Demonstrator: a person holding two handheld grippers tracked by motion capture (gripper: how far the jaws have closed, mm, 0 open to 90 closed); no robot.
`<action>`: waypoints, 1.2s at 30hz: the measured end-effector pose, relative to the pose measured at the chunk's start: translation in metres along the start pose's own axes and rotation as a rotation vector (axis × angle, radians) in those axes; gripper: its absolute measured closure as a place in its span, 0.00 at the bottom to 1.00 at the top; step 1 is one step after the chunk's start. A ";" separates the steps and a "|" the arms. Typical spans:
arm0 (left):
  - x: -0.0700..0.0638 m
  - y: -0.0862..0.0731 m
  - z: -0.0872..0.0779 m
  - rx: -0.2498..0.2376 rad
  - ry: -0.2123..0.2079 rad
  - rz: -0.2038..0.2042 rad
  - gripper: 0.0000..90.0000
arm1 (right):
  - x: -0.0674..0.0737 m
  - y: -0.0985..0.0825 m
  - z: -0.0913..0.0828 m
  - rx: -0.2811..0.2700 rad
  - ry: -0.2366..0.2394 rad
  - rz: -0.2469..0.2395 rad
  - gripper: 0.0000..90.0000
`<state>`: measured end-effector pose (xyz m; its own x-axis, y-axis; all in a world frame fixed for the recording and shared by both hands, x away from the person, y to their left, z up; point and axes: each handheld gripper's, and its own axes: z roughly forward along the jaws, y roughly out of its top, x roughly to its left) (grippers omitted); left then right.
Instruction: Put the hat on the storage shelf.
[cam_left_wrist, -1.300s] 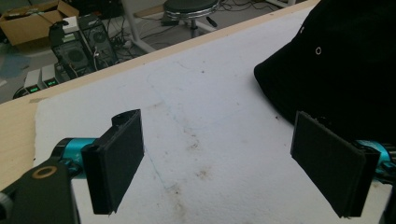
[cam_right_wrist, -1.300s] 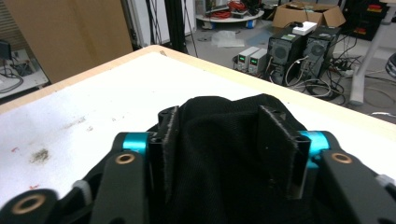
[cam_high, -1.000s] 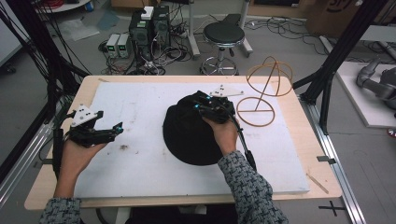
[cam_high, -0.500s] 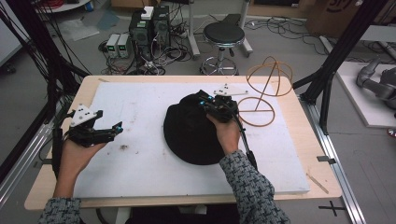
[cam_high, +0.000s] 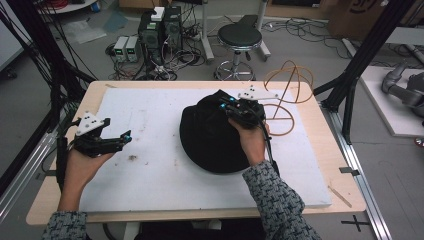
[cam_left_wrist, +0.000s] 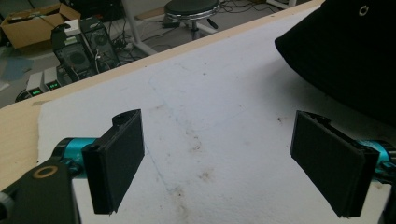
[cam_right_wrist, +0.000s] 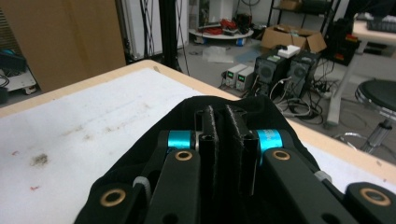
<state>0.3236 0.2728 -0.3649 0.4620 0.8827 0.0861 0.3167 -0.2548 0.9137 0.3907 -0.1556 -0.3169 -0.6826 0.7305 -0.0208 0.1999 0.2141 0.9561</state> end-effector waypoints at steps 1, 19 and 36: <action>0.000 0.000 0.000 0.001 -0.002 -0.002 0.20 | 0.000 0.003 -0.002 -0.007 0.001 -0.011 0.94; 0.002 -0.001 0.000 -0.002 0.002 -0.008 0.20 | 0.013 0.088 -0.039 -0.061 0.096 -0.117 0.93; 0.001 -0.001 0.002 -0.006 -0.008 -0.014 0.20 | -0.004 0.146 -0.075 -0.120 0.050 -0.158 0.93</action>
<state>0.3252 0.2732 -0.3665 0.4640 0.8830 0.0705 0.3182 -0.2404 0.9170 0.3704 -0.1757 -0.1552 -0.7335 0.6601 -0.1620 0.0045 0.2431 0.9700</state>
